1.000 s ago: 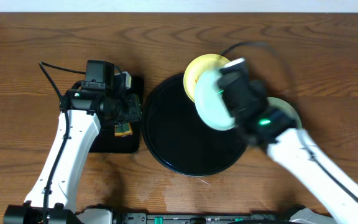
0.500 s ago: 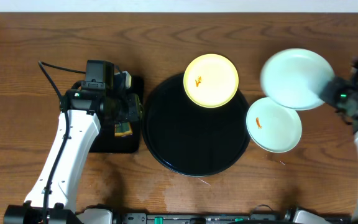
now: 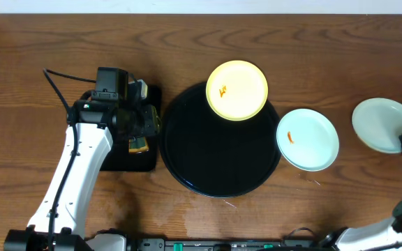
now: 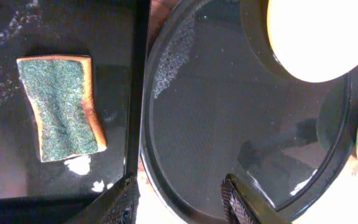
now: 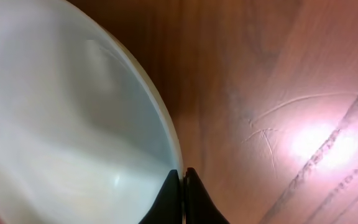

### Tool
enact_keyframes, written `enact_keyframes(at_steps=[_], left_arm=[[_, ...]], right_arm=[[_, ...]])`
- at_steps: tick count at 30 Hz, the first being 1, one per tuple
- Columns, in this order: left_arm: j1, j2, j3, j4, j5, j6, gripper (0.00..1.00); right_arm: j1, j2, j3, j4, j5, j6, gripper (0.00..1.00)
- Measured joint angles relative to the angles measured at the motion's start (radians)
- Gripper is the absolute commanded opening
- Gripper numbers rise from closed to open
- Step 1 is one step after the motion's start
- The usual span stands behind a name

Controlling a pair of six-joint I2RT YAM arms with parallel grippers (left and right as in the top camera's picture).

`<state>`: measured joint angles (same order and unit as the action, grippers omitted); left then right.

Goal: Clean dirty plates on tray and stack at the side

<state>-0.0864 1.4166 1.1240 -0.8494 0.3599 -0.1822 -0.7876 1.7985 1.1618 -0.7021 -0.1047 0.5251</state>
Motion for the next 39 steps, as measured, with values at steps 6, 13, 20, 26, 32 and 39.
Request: enact_keyframes(at_steps=[6, 13, 20, 26, 32, 39], left_arm=[[0.0, 0.0, 0.0, 0.0, 0.0, 0.0, 0.45], [0.0, 0.0, 0.0, 0.0, 0.0, 0.0, 0.45], [0.0, 0.0, 0.0, 0.008, 0.0, 0.0, 0.45], [0.0, 0.0, 0.0, 0.011, 0.0, 0.0, 0.46], [0.0, 0.0, 0.0, 0.011, 0.0, 0.0, 0.45], [0.0, 0.0, 0.0, 0.009, 0.0, 0.0, 0.46]], right_arm=[[0.0, 0.01, 0.0, 0.007, -0.053, -0.007, 0.66], [0.018, -0.087, 0.0, -0.024, -0.174, -0.048, 0.64], [0.254, -0.155, -0.008, -0.135, -0.161, -0.109, 0.61], [0.494, -0.154, -0.131, -0.021, 0.044, -0.124, 0.56], [0.565, -0.154, -0.269, 0.176, 0.122, -0.154, 0.45], [0.572, -0.16, -0.351, 0.231, 0.103, -0.188, 0.01]])
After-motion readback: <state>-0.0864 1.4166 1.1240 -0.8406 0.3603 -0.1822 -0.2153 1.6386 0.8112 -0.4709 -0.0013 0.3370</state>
